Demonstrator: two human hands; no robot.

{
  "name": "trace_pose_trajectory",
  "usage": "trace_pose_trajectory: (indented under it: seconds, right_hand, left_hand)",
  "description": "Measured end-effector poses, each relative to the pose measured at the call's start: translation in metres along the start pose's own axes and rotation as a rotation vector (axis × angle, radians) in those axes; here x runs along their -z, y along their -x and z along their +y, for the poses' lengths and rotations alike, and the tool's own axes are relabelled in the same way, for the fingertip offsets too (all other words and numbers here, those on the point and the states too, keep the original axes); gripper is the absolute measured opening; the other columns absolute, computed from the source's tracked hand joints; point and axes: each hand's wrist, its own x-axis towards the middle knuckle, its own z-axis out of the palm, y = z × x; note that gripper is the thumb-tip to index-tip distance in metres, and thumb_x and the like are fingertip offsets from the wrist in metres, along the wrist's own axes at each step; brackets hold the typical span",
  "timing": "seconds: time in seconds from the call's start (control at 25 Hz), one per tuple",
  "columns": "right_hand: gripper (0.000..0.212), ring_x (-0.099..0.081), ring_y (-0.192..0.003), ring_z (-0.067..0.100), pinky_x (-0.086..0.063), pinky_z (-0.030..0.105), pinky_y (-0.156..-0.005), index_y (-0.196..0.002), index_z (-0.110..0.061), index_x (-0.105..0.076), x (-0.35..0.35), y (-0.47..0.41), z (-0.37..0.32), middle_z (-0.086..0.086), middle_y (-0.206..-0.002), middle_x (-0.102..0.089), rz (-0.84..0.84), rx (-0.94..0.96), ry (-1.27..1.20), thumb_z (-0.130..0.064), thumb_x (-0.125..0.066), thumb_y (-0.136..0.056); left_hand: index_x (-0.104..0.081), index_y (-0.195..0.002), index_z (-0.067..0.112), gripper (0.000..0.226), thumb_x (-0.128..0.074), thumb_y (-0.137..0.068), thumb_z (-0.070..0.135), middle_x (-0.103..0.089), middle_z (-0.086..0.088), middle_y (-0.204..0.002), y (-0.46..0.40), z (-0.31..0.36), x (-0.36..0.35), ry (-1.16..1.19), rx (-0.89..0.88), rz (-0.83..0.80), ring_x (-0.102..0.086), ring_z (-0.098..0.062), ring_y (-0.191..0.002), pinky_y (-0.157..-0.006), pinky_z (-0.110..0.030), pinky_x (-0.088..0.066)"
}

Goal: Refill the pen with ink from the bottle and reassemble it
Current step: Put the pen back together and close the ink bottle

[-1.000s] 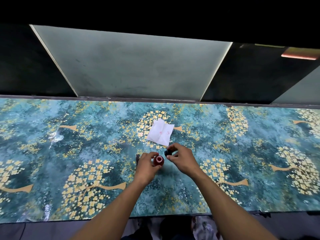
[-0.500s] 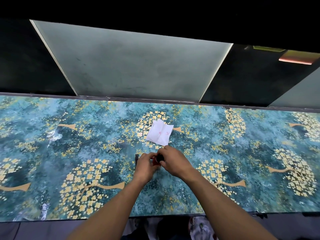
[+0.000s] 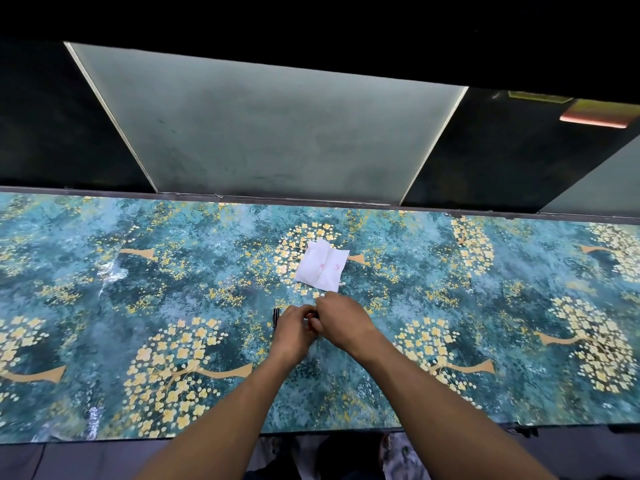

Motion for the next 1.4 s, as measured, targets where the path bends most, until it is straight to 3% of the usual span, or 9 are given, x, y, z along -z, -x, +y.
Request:
trace_pose_trajectory:
  seconds: [0.24,0.48,0.64,0.76,0.88,1.0,1.12,1.28,1.4]
  right_hand:
    - [0.049,-0.065,-0.097,0.035,-0.053,0.043,-0.077,-0.111,-0.015,-0.062,-0.010,0.010,0.008,0.011,-0.109,-0.065,0.058,-0.107,-0.048,-0.059,-0.045,-0.098]
    - [0.020,-0.062,-0.097,0.033,-0.053,0.046,-0.079,-0.108,-0.021,-0.055,-0.010,0.016,0.020,0.007,-0.108,-0.062,-0.005,-0.005,-0.231,-0.032,-0.063,-0.093]
    - [0.032,-0.066,-0.089,0.030,-0.053,0.039,-0.072,-0.095,-0.020,-0.063,-0.008,0.018,0.023,0.007,-0.096,-0.070,0.087,-0.110,-0.094,-0.052,-0.062,-0.091]
    - [0.031,-0.063,-0.103,0.027,-0.052,0.042,-0.083,-0.119,-0.024,-0.059,-0.014,0.018,0.024,0.003,-0.114,-0.062,0.087,-0.044,-0.257,-0.037,-0.066,-0.092]
    - [0.023,-0.061,-0.102,0.030,-0.051,0.043,-0.083,-0.114,-0.020,-0.059,-0.020,0.015,0.024,0.006,-0.111,-0.060,0.059,-0.015,-0.320,-0.027,-0.066,-0.094]
    - [0.027,-0.062,-0.093,0.031,-0.050,0.041,-0.073,-0.098,-0.016,-0.057,-0.022,0.013,0.018,0.007,-0.100,-0.064,0.116,-0.114,-0.266,-0.041,-0.068,-0.091]
    - [0.035,-0.061,-0.096,0.029,-0.049,0.040,-0.072,-0.102,-0.018,-0.056,-0.026,0.014,0.014,0.005,-0.105,-0.063,0.143,-0.175,-0.222,-0.050,-0.065,-0.090]
    - [0.035,-0.059,-0.110,0.028,-0.050,0.043,-0.088,-0.125,-0.024,-0.056,-0.028,0.011,0.017,0.003,-0.118,-0.057,0.064,-0.009,-0.352,-0.027,-0.066,-0.092]
    - [0.028,-0.060,-0.104,0.031,-0.050,0.045,-0.084,-0.117,-0.021,-0.055,-0.029,0.012,0.020,0.006,-0.111,-0.059,0.059,-0.018,-0.358,-0.021,-0.065,-0.091]
  left_hand:
    - [-0.073,-0.111,0.026,0.036,-0.064,-0.080,0.009,-0.063,-0.003,-0.103,-0.004,-0.002,0.002,0.029,-0.005,-0.020,-0.062,-0.020,-0.089,-0.074,-0.028,-0.046]
    - [-0.070,-0.113,0.025,0.040,-0.073,-0.075,0.014,-0.064,-0.005,-0.107,-0.005,-0.011,-0.004,0.065,0.016,-0.034,-0.067,-0.025,-0.087,-0.084,-0.044,-0.055]
    - [-0.071,-0.115,0.027,0.042,-0.071,-0.075,0.015,-0.065,-0.005,-0.107,-0.010,-0.014,-0.006,0.077,0.024,-0.019,-0.069,-0.023,-0.089,-0.085,-0.044,-0.056]
    - [-0.070,-0.113,0.028,0.040,-0.075,-0.076,0.015,-0.065,-0.004,-0.107,-0.008,-0.013,-0.006,0.095,0.019,-0.028,-0.069,-0.021,-0.087,-0.085,-0.041,-0.056]
    - [-0.071,-0.112,0.025,0.039,-0.076,-0.076,0.012,-0.066,-0.003,-0.106,-0.009,-0.011,-0.007,0.107,0.020,-0.031,-0.070,-0.019,-0.085,-0.084,-0.040,-0.057]
    - [-0.072,-0.114,0.022,0.040,-0.072,-0.076,0.007,-0.066,-0.005,-0.108,-0.008,-0.011,-0.006,0.104,0.023,-0.027,-0.069,-0.022,-0.088,-0.085,-0.042,-0.057]
    - [-0.071,-0.116,0.021,0.043,-0.067,-0.077,0.004,-0.064,-0.007,-0.112,-0.008,-0.008,-0.006,0.089,0.029,-0.023,-0.067,-0.023,-0.093,-0.088,-0.039,-0.055]
    - [-0.070,-0.118,0.020,0.044,-0.068,-0.077,0.003,-0.063,-0.008,-0.109,-0.008,-0.006,-0.001,0.071,0.032,-0.026,-0.067,-0.023,-0.089,-0.085,-0.035,-0.054]
    - [-0.070,-0.116,0.023,0.043,-0.072,-0.077,0.006,-0.065,-0.005,-0.110,-0.007,-0.012,-0.002,0.093,0.043,-0.057,-0.068,-0.022,-0.087,-0.082,-0.034,-0.055]
